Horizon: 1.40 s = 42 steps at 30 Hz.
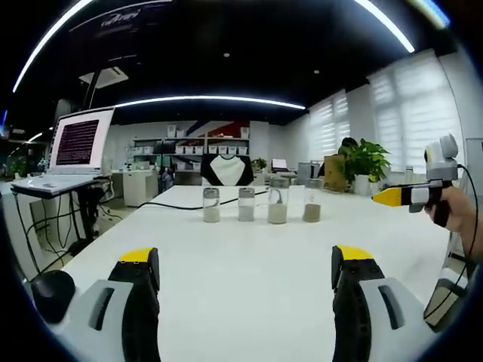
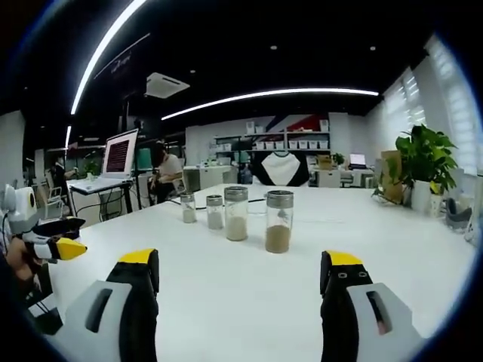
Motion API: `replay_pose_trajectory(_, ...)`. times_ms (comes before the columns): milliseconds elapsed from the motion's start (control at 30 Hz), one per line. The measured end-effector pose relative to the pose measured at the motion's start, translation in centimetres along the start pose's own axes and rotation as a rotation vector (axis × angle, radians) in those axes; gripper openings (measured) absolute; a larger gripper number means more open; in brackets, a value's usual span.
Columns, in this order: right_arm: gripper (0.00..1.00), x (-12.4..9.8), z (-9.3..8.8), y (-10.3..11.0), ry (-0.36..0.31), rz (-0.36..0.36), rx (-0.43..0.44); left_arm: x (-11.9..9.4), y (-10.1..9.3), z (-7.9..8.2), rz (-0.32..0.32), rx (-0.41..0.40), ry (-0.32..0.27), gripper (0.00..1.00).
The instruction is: Rotate the seasoning bottle until the label or dispensing opening points toward the visible target arrow and the bottle remains upright within the marked orientation range
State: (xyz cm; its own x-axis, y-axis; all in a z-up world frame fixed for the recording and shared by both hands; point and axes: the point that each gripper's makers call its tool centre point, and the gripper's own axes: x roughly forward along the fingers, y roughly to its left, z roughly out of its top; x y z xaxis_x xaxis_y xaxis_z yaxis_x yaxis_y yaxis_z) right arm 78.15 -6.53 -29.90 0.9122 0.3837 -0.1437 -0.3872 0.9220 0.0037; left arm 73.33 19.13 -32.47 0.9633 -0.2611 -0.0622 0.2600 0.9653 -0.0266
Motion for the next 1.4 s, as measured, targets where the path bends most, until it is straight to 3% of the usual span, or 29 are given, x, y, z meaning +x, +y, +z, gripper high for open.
replay_pose_trajectory(233,0.9,1.9,0.2,1.0,0.044,0.033,-0.068,0.0,0.0,0.0,0.0,-0.008,-0.001,1.0)
replay_pose_trajectory(733,0.9,4.8,0.6,1.6,0.04,0.068,-0.119,-0.1,0.8,-0.3,0.017,-0.02,0.006,1.0)
replay_pose_trajectory(1067,0.88,7.1,1.4,1.1,0.025,0.066,-0.128,-0.1,0.9,-0.3,0.019,-0.035,0.004,1.0)
replay_pose_trajectory(1400,0.83,9.5,1.5,0.6,0.007,0.087,-0.052,0.0,0.2,-0.3,0.003,-0.044,0.007,1.0)
